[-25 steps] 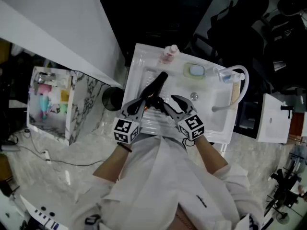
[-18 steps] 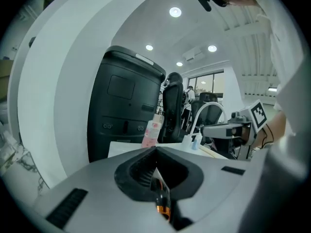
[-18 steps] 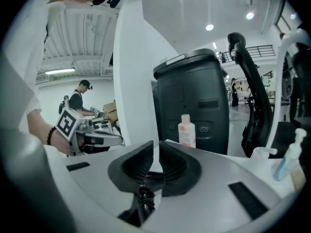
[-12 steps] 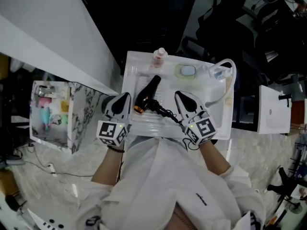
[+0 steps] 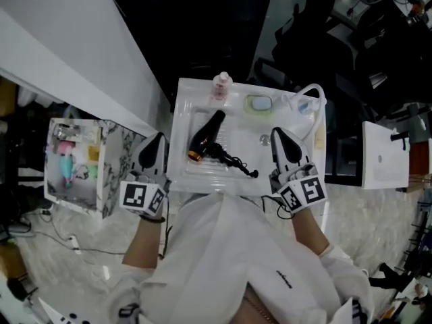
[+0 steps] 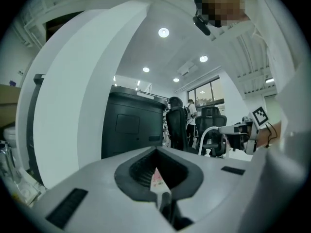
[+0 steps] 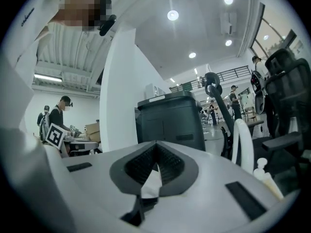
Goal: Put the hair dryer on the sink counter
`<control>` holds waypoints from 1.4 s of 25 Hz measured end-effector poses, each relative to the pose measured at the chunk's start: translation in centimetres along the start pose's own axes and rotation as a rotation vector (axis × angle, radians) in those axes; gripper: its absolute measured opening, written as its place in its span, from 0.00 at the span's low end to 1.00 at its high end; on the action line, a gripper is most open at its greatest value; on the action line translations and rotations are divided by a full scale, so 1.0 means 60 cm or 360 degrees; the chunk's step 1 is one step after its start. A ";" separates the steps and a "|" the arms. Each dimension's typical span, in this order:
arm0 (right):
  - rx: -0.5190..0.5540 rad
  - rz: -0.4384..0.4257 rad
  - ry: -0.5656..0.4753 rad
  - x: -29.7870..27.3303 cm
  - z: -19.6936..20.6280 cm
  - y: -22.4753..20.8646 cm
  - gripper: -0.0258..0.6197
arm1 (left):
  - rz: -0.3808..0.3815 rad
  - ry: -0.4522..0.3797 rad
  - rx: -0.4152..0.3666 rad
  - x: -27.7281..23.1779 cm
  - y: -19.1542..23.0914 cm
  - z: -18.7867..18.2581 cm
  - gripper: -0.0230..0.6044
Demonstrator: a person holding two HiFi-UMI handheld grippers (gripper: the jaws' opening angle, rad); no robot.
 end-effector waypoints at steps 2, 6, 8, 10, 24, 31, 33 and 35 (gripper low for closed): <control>0.0005 0.0030 -0.0005 0.010 -0.003 -0.005 0.07 | -0.0013 -0.0027 -0.0019 0.011 0.002 -0.009 0.07; 0.0021 0.0068 -0.0002 0.028 -0.007 -0.013 0.07 | -0.0040 -0.0043 -0.0040 0.027 0.006 -0.016 0.07; 0.0038 0.0076 -0.0003 0.033 -0.009 -0.015 0.07 | -0.0055 -0.0049 -0.0040 0.030 0.009 -0.017 0.07; 0.0052 0.0081 -0.0001 0.036 -0.011 -0.017 0.07 | -0.0064 -0.0057 -0.0036 0.030 0.010 -0.018 0.07; 0.0036 0.0103 0.0005 0.045 -0.003 -0.013 0.07 | -0.0057 -0.0096 -0.0020 0.025 0.000 -0.019 0.07; 0.0094 0.0028 0.0037 0.042 0.001 0.001 0.07 | -0.0058 -0.0089 -0.0029 0.026 0.002 -0.019 0.07; 0.0090 0.0015 0.0037 0.042 0.002 0.004 0.07 | -0.0059 -0.0082 -0.0024 0.027 0.003 -0.016 0.07; 0.0091 0.0008 0.0040 0.043 0.001 0.004 0.07 | -0.0062 -0.0082 -0.0014 0.029 0.002 -0.014 0.07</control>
Point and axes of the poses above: the fingertips, and each gripper's own axes: x backward along the fingers, y to its left, z out of its underside, the point moved 10 cm from there along x, backward along the fingers, and after that the axes turned 14 degrees about x, right-handed, at the moved point
